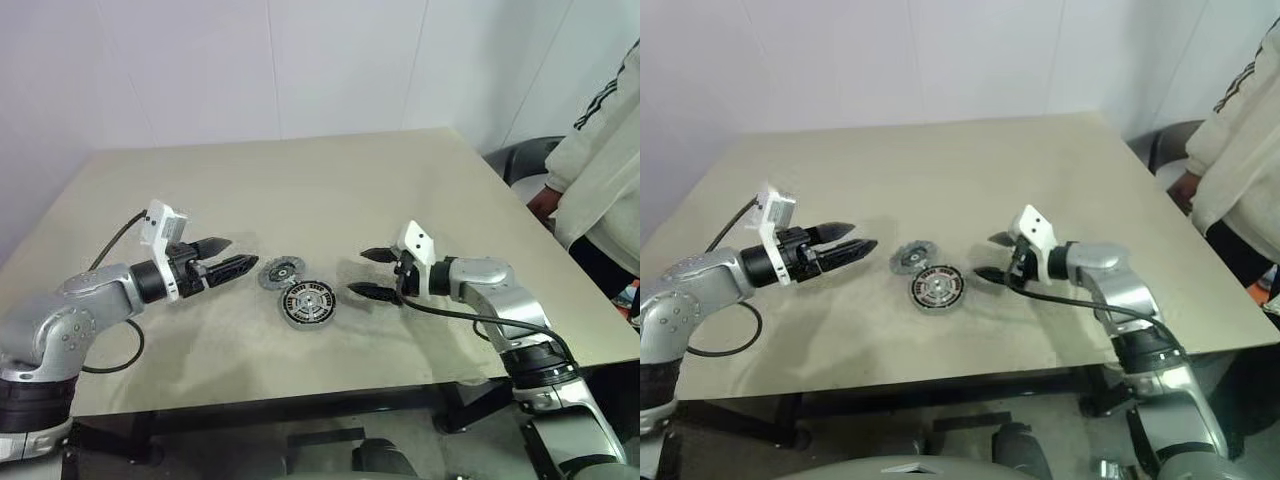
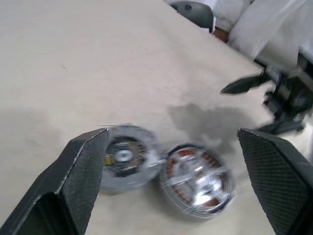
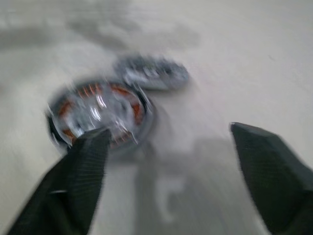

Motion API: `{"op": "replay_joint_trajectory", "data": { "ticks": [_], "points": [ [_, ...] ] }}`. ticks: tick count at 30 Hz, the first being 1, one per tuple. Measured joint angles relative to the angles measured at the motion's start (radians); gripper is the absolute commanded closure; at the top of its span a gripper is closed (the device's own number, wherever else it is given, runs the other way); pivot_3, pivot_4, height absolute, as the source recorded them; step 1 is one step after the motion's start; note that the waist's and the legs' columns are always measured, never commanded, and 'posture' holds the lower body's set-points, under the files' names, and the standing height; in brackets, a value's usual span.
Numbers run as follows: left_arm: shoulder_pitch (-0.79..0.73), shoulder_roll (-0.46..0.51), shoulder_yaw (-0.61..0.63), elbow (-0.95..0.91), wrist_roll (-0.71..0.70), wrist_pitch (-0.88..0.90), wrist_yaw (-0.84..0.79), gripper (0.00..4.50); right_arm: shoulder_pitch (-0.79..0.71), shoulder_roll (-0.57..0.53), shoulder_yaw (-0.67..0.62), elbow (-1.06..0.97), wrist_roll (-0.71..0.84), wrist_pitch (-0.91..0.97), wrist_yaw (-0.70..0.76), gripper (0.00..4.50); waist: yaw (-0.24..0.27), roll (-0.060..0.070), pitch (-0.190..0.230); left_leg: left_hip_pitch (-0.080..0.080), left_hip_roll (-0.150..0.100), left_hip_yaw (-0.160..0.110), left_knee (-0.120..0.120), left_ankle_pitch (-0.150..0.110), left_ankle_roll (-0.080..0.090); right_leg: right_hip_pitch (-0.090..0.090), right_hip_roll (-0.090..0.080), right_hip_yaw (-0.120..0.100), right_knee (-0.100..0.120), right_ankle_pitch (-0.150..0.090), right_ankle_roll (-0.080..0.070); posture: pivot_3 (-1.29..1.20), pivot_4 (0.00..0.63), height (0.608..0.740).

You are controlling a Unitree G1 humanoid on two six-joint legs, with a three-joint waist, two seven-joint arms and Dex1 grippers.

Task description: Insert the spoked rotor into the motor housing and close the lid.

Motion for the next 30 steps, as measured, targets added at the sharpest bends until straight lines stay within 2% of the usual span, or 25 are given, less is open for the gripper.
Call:
{"op": "replay_joint_trajectory", "data": {
  "ticks": [5,9,10,17,30],
  "points": [
    [0.104,0.038,-0.019,0.013,0.151,-0.186,-0.158,0.00,-0.062,0.106,0.067,-0.002,-0.007,0.035,-0.047,2.92,-0.001,0.000,0.000,0.000,0.000,0.000,0.000,-0.003,0.005,0.000,0.000,0.000,0.000,0.000,0.000,0.00,0.000,0.740],
    [0.169,0.022,-0.017,0.044,0.240,-0.331,-0.226,0.00,-0.098,0.167,0.136,0.009,-0.045,0.029,-0.075,4.30,-0.001,0.000,0.000,0.000,0.000,0.000,0.000,-0.003,0.005,-0.001,0.000,0.000,0.000,0.000,0.000,0.00,0.000,0.740],
    [0.186,0.017,-0.017,0.054,0.249,-0.355,-0.240,0.00,-0.104,0.170,0.156,0.015,-0.058,0.021,-0.077,4.47,0.000,0.000,0.000,0.000,0.000,0.000,0.000,-0.003,0.005,-0.001,0.000,0.000,0.000,0.000,0.000,0.00,0.000,0.740],
    [0.258,-0.007,-0.018,0.137,0.356,-0.516,-0.294,0.00,-0.088,0.187,0.207,0.085,-0.100,0.001,-0.078,4.47,-0.001,0.000,0.000,0.000,0.001,-0.001,0.000,-0.003,0.006,-0.001,0.000,0.000,0.001,0.000,0.000,0.00,0.000,0.740],
    [0.274,-0.056,-0.018,0.144,0.368,-0.539,-0.312,0.00,-0.068,0.188,0.224,0.148,-0.125,-0.020,-0.083,4.47,-0.003,-0.001,-0.001,0.011,0.001,0.000,0.000,-0.004,0.007,0.010,0.000,0.000,0.002,0.000,0.000,0.00,0.000,0.740]
  ]
}}
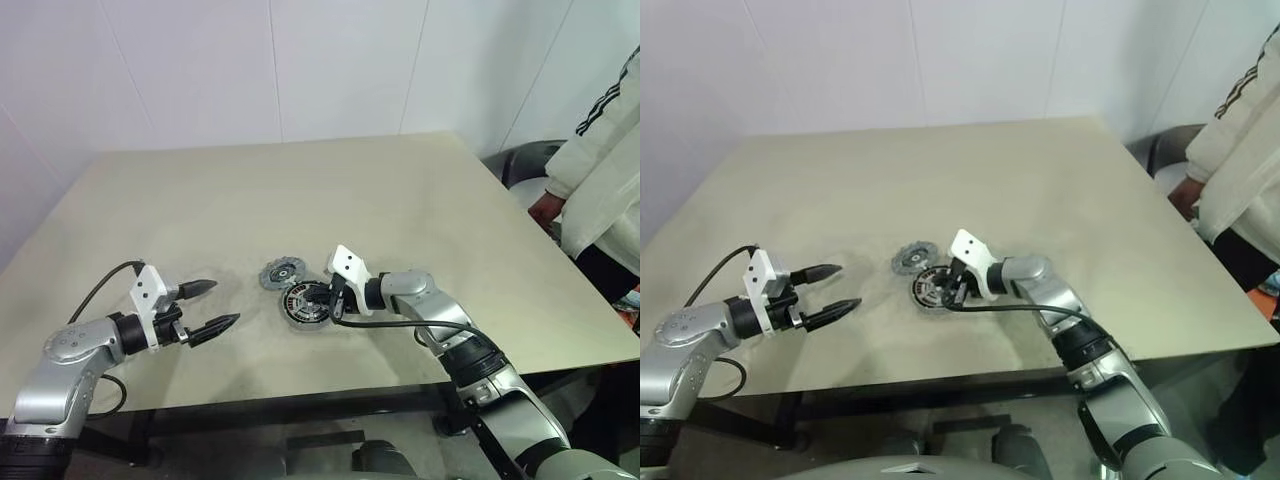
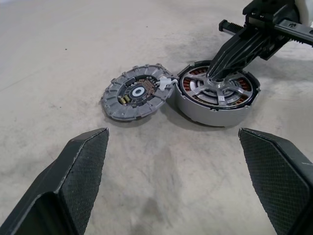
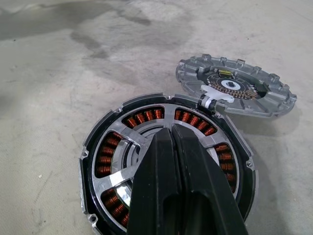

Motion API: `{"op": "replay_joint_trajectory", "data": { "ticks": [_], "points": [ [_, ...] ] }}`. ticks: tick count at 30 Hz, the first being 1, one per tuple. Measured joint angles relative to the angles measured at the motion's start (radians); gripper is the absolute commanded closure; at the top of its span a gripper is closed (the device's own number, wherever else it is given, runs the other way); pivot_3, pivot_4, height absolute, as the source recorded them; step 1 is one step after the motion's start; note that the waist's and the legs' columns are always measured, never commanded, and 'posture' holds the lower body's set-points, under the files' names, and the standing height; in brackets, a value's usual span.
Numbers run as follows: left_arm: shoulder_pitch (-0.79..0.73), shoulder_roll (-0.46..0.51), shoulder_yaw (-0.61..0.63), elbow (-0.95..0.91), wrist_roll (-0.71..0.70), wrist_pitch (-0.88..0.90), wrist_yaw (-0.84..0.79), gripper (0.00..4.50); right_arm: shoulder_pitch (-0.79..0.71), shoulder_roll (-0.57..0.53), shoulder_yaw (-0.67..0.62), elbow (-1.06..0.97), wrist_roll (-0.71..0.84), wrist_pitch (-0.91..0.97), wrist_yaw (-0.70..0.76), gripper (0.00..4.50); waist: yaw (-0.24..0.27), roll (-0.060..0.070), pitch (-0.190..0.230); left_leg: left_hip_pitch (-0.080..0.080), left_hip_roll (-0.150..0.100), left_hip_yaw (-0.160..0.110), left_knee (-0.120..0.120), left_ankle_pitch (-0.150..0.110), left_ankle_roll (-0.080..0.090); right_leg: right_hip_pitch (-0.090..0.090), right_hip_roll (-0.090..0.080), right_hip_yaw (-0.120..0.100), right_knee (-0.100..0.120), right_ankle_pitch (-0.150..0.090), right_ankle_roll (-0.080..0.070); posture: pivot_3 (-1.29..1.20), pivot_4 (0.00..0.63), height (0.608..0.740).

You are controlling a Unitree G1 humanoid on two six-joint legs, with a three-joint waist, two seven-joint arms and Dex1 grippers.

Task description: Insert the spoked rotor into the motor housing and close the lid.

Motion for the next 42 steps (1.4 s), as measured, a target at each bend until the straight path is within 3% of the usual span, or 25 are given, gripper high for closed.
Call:
{"op": "replay_joint_trajectory", "data": {
  "ticks": [8,9,12,22,23,31,40,42],
  "points": [
    [0.003,-0.013,-0.002,0.026,0.030,-0.028,-0.012,0.00,-0.087,-0.113,0.014,-0.066,-0.007,-0.015,0.129,4.47,-0.002,0.001,0.000,0.000,0.000,0.000,-0.001,0.000,0.000,-0.001,0.000,0.000,0.000,0.000,0.000,0.00,0.000,0.740],
    [0.002,-0.016,-0.002,0.029,0.032,-0.030,-0.012,0.00,-0.098,-0.125,0.016,-0.070,-0.008,-0.021,0.147,4.30,-0.003,0.001,0.000,0.000,0.000,0.000,-0.001,0.000,0.000,-0.001,0.000,0.000,0.000,0.000,0.000,0.00,0.000,0.740],
    [0.001,-0.019,-0.003,0.051,0.048,-0.049,-0.015,0.00,-0.145,-0.183,0.069,-0.067,-0.044,-0.083,0.251,3.61,-0.002,0.001,0.000,0.000,0.000,0.001,-0.001,0.000,0.000,-0.001,0.000,0.000,-0.001,0.000,0.000,0.00,0.000,0.740],
    [-0.007,-0.029,-0.009,0.088,0.074,-0.094,-0.033,0.00,-0.294,-0.235,0.215,0.118,-0.217,-0.490,0.472,0.16,-0.002,0.001,0.000,0.000,0.000,0.001,-0.001,0.000,0.000,-0.001,0.000,0.000,0.000,0.000,0.000,0.00,0.000,0.740],
    [-0.006,-0.030,-0.009,0.088,0.077,-0.095,-0.032,0.00,-0.305,-0.231,0.224,0.144,-0.228,-0.528,0.484,0.02,-0.003,0.001,0.001,0.000,0.000,0.001,-0.001,0.000,0.000,-0.001,0.000,0.000,0.000,0.000,0.000,0.00,0.000,0.740],
    [0.011,-0.035,-0.010,0.066,0.088,-0.096,-0.010,0.00,-0.370,-0.193,0.282,0.297,-0.334,-0.872,0.519,0.02,-0.003,0.001,0.000,0.000,0.000,0.001,-0.001,0.000,0.000,-0.001,-0.001,0.000,0.000,0.000,0.000,0.00,0.000,0.740],
    [0.023,-0.036,-0.005,0.020,0.088,-0.086,0.015,0.00,-0.442,-0.153,0.301,0.448,-0.453,-1.089,0.466,0.02,-0.005,0.001,0.001,0.000,0.000,0.001,-0.002,0.000,0.000,-0.001,0.000,0.001,0.000,0.000,0.000,0.00,0.000,0.740],
    [0.026,-0.036,-0.003,0.016,0.088,-0.086,0.019,0.00,-0.452,-0.136,0.314,0.484,-0.482,-1.111,0.448,0.41,-0.004,0.001,0.001,0.001,0.000,0.001,-0.002,0.000,0.000,-0.002,0.000,0.001,0.000,0.000,0.000,0.00,0.000,0.740]
  ]
}}
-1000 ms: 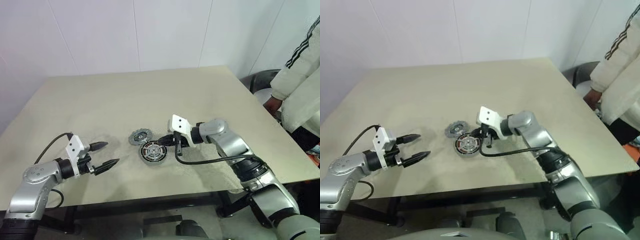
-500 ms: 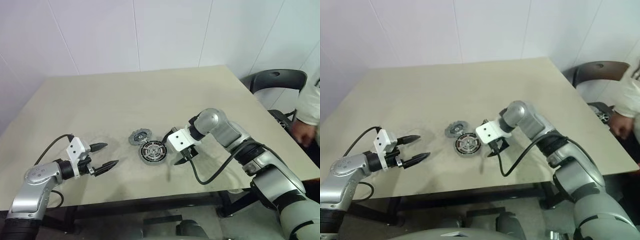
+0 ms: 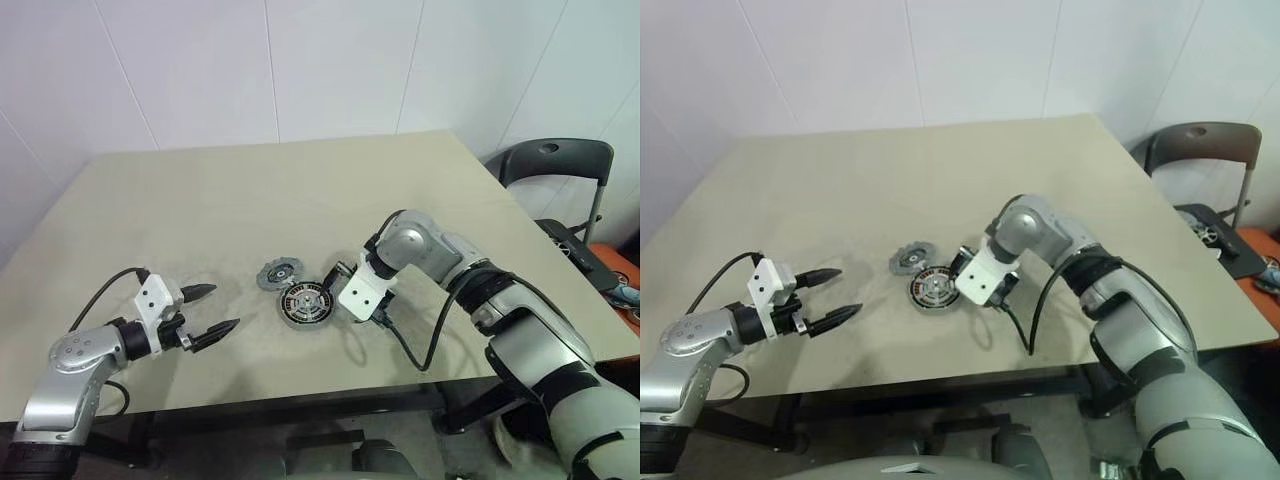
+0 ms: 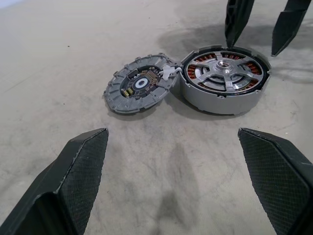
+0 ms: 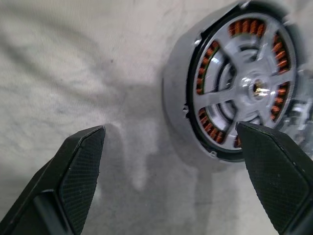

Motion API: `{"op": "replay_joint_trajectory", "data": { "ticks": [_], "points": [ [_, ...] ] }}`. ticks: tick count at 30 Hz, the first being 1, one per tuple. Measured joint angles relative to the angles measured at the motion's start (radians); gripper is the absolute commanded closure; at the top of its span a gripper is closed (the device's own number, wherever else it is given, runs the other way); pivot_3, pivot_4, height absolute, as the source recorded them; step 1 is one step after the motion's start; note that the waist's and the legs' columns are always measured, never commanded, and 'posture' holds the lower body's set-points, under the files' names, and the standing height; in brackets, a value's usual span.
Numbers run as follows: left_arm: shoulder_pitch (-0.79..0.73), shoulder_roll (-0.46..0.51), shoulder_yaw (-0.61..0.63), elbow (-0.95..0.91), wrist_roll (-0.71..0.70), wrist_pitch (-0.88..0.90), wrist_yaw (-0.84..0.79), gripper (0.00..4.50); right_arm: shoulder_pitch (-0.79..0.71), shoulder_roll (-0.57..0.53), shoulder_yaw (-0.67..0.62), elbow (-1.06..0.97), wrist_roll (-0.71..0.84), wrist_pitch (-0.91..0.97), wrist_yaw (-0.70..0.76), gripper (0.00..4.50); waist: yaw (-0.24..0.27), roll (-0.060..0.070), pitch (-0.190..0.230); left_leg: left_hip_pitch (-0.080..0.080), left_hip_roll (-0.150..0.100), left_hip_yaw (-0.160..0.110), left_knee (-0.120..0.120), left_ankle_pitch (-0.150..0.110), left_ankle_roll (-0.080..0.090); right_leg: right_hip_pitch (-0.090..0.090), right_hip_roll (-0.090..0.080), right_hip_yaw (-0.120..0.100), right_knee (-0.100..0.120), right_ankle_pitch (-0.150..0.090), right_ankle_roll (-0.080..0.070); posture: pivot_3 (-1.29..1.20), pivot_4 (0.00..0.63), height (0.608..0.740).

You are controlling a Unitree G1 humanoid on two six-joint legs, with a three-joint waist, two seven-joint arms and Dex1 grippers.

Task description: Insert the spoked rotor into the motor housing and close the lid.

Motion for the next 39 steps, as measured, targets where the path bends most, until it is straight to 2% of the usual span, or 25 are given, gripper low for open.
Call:
{"op": "replay_joint_trajectory", "data": {
  "ticks": [2,11,13,19,23,33,39],
  "points": [
    [0.005,0.000,0.001,-0.006,0.000,0.000,0.006,0.00,-0.008,0.009,0.008,0.029,-0.028,-0.028,-0.020,0.85,0.000,0.000,0.000,0.000,0.000,0.000,0.000,0.000,0.000,0.000,0.000,0.000,0.000,0.000,0.000,0.00,0.000,0.740],
    [0.006,-0.002,0.001,-0.017,0.000,0.000,0.018,0.00,-0.045,0.039,0.009,0.068,-0.083,-0.088,-0.079,4.03,0.000,0.000,0.000,0.002,0.000,0.000,0.000,0.000,0.000,0.001,0.000,0.000,0.000,0.000,0.000,0.00,0.000,0.740],
    [0.006,-0.002,0.001,-0.017,0.000,0.001,0.019,0.00,-0.046,0.041,0.014,0.069,-0.087,-0.092,-0.070,4.43,-0.001,0.000,0.000,0.003,0.000,0.000,0.000,0.000,0.000,0.001,0.000,0.000,0.000,0.000,0.000,0.00,0.000,0.740],
    [0.005,-0.003,0.000,-0.030,0.000,0.014,0.026,0.00,-0.046,0.051,0.014,0.088,-0.100,-0.090,-0.099,4.44,-0.005,0.000,0.000,0.004,0.000,0.001,0.001,0.000,0.000,0.002,0.001,0.001,0.002,0.000,-0.001,0.00,0.000,0.740],
    [0.005,-0.003,0.000,-0.037,0.001,0.021,0.030,0.00,-0.041,0.068,0.007,0.081,-0.089,-0.025,-0.094,4.44,-0.020,0.000,0.000,0.004,0.000,0.000,0.001,0.000,0.000,0.003,0.001,0.001,0.002,0.000,-0.001,0.00,0.000,0.740],
    [-0.008,-0.003,-0.011,-0.046,0.002,0.038,0.040,0.00,0.100,0.035,-0.075,-0.254,-0.014,0.531,0.021,4.44,-0.017,0.000,0.000,0.000,-0.001,-0.004,0.000,0.000,0.000,0.000,-0.001,0.000,0.001,0.001,-0.001,0.00,0.000,0.740],
    [-0.026,-0.003,-0.020,-0.041,0.005,0.039,0.040,0.00,0.181,-0.009,-0.115,-0.543,-0.035,1.012,0.049,4.44,-0.008,0.000,0.000,-0.001,-0.001,-0.004,0.000,0.000,0.000,-0.001,-0.001,0.000,0.001,0.000,-0.001,0.00,0.000,0.740]
  ]
}}
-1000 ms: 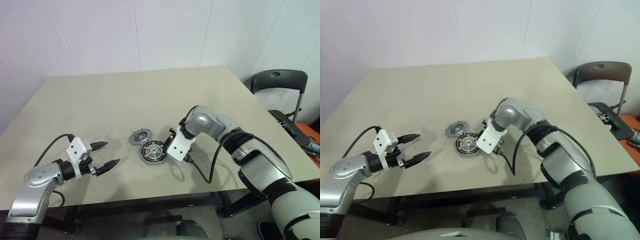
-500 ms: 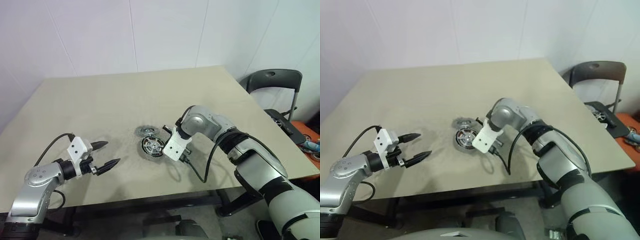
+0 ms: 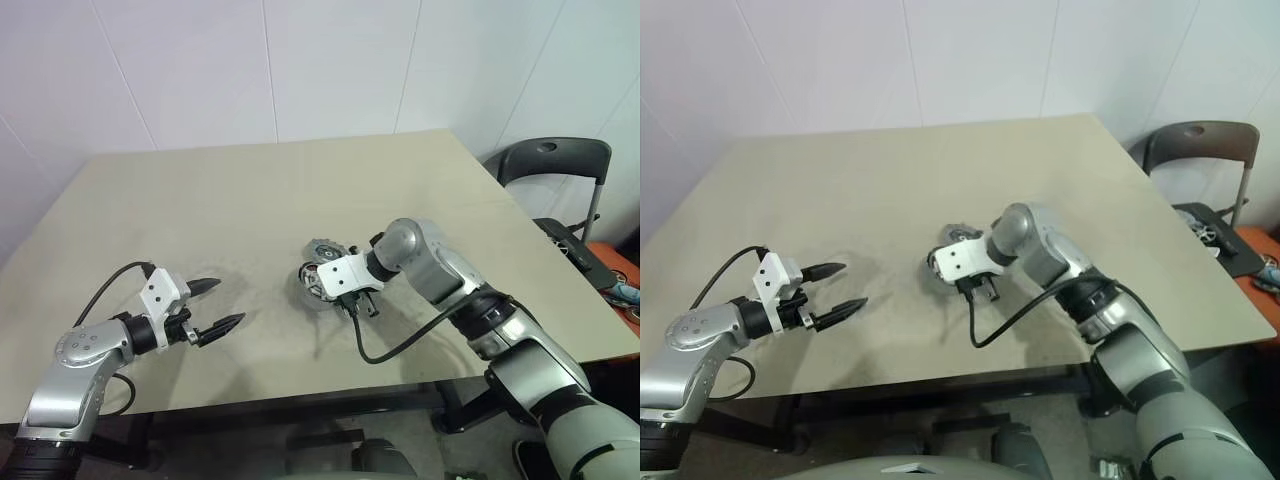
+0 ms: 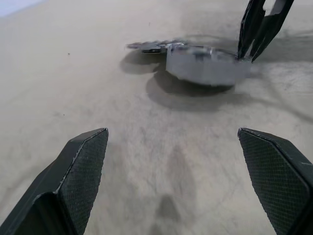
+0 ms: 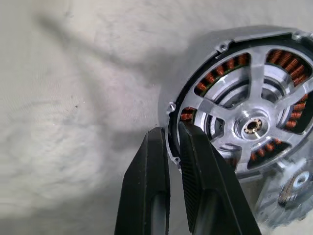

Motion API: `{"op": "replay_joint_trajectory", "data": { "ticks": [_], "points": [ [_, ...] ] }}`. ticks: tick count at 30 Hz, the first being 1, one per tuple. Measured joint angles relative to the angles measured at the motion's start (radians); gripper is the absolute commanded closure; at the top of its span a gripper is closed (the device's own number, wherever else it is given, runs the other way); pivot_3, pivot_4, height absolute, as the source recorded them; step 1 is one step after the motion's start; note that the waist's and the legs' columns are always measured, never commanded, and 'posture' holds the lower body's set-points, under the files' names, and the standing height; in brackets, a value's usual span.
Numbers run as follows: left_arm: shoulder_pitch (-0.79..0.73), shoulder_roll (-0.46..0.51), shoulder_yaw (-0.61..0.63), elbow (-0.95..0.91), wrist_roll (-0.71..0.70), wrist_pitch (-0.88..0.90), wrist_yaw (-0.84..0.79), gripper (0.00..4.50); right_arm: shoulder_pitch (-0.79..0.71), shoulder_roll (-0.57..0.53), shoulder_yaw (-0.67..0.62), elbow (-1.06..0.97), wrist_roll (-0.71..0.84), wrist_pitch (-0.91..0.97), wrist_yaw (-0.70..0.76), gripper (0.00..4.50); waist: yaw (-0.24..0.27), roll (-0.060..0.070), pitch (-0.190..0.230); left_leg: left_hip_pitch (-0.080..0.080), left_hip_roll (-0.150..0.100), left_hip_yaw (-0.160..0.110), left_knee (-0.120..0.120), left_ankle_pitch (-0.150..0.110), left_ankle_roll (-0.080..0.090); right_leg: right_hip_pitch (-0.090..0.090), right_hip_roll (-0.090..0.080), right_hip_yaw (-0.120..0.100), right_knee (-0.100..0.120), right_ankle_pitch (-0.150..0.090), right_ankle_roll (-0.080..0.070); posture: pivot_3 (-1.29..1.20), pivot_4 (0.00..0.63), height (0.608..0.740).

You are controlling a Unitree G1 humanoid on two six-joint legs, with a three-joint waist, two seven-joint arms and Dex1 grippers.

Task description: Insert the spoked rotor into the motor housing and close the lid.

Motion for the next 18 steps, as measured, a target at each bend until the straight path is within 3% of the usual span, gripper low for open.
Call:
{"op": "replay_joint_trajectory", "data": {
  "ticks": [5,9,13,18],
  "points": [
    [-0.010,0.000,-0.004,0.013,0.007,0.000,0.000,0.00,0.018,-0.001,0.010,-0.181,0.010,0.437,0.054,4.44,0.006,0.000,0.000,-0.001,0.000,0.000,0.000,0.000,0.000,-0.001,0.000,0.000,0.000,0.000,0.000,0.00,0.000,0.740],
    [-0.010,0.000,-0.005,0.024,0.013,0.000,0.000,0.00,0.017,0.027,0.019,-0.231,0.048,0.683,0.033,4.44,0.014,0.000,0.000,-0.001,0.000,0.001,0.000,0.000,0.000,-0.001,0.000,-0.001,0.000,0.000,0.000,0.00,0.000,0.740],
    [-0.016,-0.002,-0.013,0.027,0.021,-0.001,0.006,0.00,-0.016,0.128,0.018,-0.211,0.117,0.922,-0.068,4.44,0.011,0.000,0.000,-0.001,0.000,0.002,0.000,0.000,0.000,-0.001,0.000,-0.001,0.000,0.000,0.000,0.00,0.000,0.740],
    [-0.022,-0.011,-0.017,0.028,0.026,-0.002,0.015,0.00,-0.075,0.214,-0.008,-0.145,0.218,1.087,-0.205,4.44,0.011,0.000,0.000,-0.004,0.000,0.002,0.000,0.000,0.000,-0.006,-0.001,-0.001,0.000,0.000,0.000,0.00,0.000,0.740]
  ]
}}
